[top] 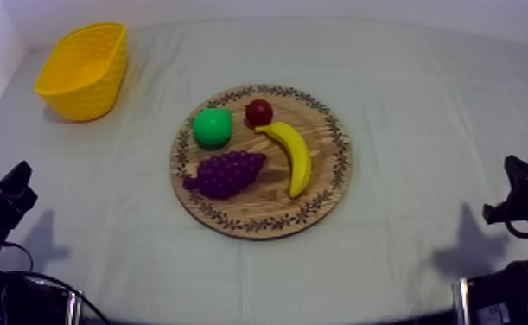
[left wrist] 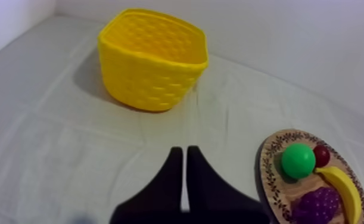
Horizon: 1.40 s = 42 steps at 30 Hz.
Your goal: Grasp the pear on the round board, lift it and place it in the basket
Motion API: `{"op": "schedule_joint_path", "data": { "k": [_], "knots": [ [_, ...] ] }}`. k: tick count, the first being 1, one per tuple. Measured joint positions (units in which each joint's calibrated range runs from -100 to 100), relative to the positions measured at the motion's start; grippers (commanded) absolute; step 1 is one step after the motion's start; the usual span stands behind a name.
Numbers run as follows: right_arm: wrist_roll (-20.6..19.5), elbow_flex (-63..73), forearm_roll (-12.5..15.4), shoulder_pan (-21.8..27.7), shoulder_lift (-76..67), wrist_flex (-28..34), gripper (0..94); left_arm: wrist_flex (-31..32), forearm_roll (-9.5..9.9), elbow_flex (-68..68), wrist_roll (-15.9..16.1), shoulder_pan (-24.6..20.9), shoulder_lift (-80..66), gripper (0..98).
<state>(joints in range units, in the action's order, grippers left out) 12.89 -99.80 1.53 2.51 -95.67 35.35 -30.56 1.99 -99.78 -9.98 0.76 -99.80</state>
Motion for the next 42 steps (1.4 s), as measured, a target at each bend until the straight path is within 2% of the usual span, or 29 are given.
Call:
{"op": "schedule_joint_path", "data": {
  "k": [19,25,32,36,42],
  "knots": [
    [0.0,0.0,0.0,0.0,0.0,0.1,0.4,0.0,0.0,0.0,0.0,0.0,0.0,0.1],
    [0.0,0.0,0.0,0.0,0.0,0.1,0.4,0.0,0.0,0.0,1.3,0.1,0.0,0.0],
    [0.0,0.0,0.0,0.0,0.0,0.1,0.4,-1.4,-0.06,0.4,4.8,2.8,-0.2,0.0],
    [0.0,0.0,0.0,0.0,0.0,0.1,0.4,-1.4,-0.81,0.6,6.4,5.0,0.4,0.0],
    [0.0,0.0,0.0,0.0,0.0,0.1,0.4,0.5,-1.44,2.1,4.9,8.9,4.8,0.0]
  ]
}}
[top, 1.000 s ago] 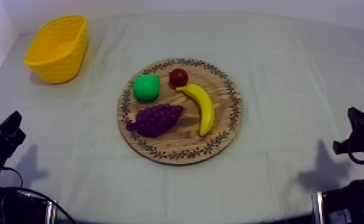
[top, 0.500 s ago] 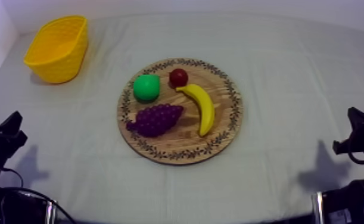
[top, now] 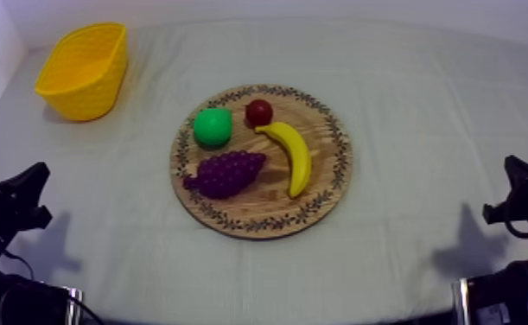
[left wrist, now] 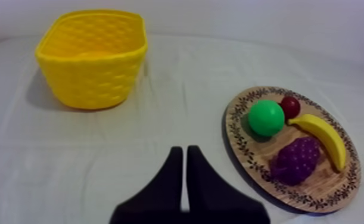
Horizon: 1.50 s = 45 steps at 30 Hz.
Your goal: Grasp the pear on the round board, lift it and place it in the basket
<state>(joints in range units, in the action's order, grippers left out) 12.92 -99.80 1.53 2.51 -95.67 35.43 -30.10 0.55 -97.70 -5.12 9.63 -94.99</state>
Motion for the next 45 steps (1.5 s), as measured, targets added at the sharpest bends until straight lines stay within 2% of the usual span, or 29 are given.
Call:
{"op": "schedule_joint_path", "data": {
  "k": [5,8,11,16,20,24,27,35,45],
  "knots": [
    [0.0,0.0,0.0,0.0,0.0,-0.1,0.4,0.9,-1.22,3.1,-0.8,2.4,5.9,0.0],
    [0.0,0.0,0.0,0.0,0.0,-0.1,0.4,0.8,-3.47,6.1,-0.1,2.6,10.3,0.0],
    [0.0,0.0,0.0,0.0,0.0,-0.1,0.4,-1.2,-6.05,9.7,2.0,2.4,16.0,0.0],
    [0.0,0.0,0.0,0.0,0.0,-0.1,0.4,-7.2,-8.0,17.3,3.4,0.7,25.5,0.0],
    [0.0,0.0,0.0,0.0,0.0,-0.1,0.4,-14.8,-9.44,24.3,1.4,-0.5,34.1,0.0],
    [0.0,0.0,0.0,0.0,0.0,0.0,0.4,-22.4,-10.06,31.0,-2.0,-0.9,42.0,0.0],
    [0.0,0.0,0.0,0.0,0.0,0.0,0.4,-27.9,-10.84,35.6,-3.4,-0.5,47.7,0.0],
    [0.0,0.0,0.0,0.0,0.0,0.0,0.4,-40.2,-11.11,48.8,-4.8,2.1,62.2,0.0],
    [0.0,0.0,0.0,0.0,0.0,0.0,0.4,-48.8,-7.49,68.8,-10.3,8.4,79.8,0.0]
  ]
}}
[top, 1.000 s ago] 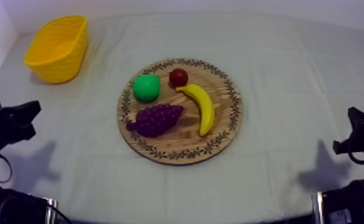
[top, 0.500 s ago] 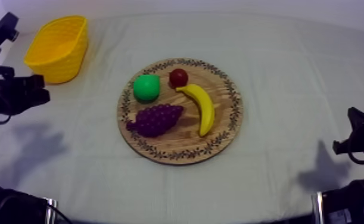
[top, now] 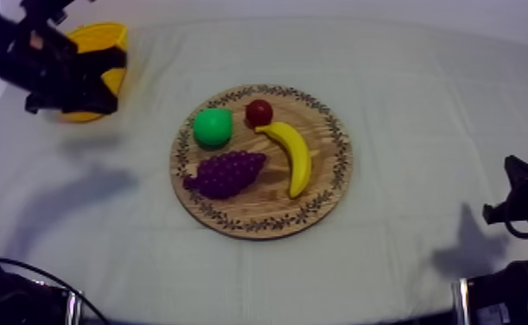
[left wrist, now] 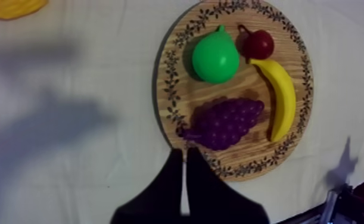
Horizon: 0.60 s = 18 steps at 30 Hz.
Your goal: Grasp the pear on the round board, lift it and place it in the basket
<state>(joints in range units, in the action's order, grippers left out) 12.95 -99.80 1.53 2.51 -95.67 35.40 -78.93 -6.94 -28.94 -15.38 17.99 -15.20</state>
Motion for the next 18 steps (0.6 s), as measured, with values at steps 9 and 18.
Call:
{"op": "schedule_joint_path", "data": {
  "k": [9,18],
  "knots": [
    [0.0,0.0,0.0,0.1,0.0,0.1,0.4,-2.0,2.67,16.1,-1.6,3.0,15.7,0.0],
    [0.0,0.0,0.0,0.1,0.0,0.1,0.4,-2.4,5.03,23.9,-1.4,2.9,26.4,10.2]
  ]
}}
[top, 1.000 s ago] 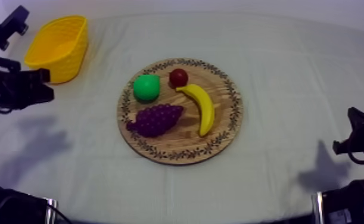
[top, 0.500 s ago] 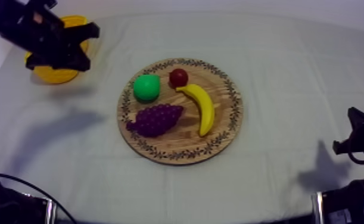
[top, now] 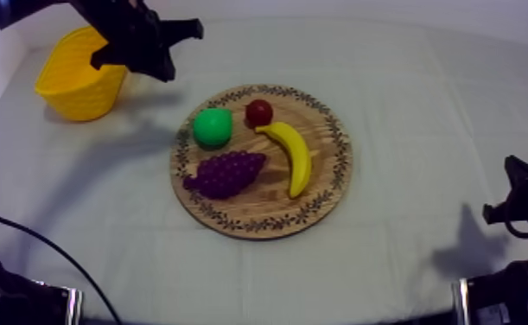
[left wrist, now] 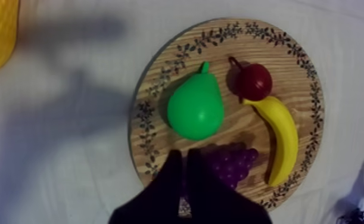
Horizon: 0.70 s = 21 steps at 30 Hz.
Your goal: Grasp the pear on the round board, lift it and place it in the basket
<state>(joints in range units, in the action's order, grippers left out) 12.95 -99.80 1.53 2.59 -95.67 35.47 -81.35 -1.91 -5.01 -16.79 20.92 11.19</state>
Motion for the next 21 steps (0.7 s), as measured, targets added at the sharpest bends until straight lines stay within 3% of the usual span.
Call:
{"op": "schedule_joint_path", "data": {
  "k": [8,13,21],
  "knots": [
    [0.0,0.0,0.0,0.0,0.0,0.0,0.4,-0.3,1.31,1.6,0.0,1.3,3.0,39.5],
    [0.0,0.0,0.0,0.0,0.0,0.0,0.4,-0.5,0.71,1.7,1.2,1.8,3.2,64.3],
    [0.0,0.0,0.0,0.0,0.0,0.0,0.4,-0.9,-0.39,0.9,1.9,2.0,3.2,90.7]
  ]
}}
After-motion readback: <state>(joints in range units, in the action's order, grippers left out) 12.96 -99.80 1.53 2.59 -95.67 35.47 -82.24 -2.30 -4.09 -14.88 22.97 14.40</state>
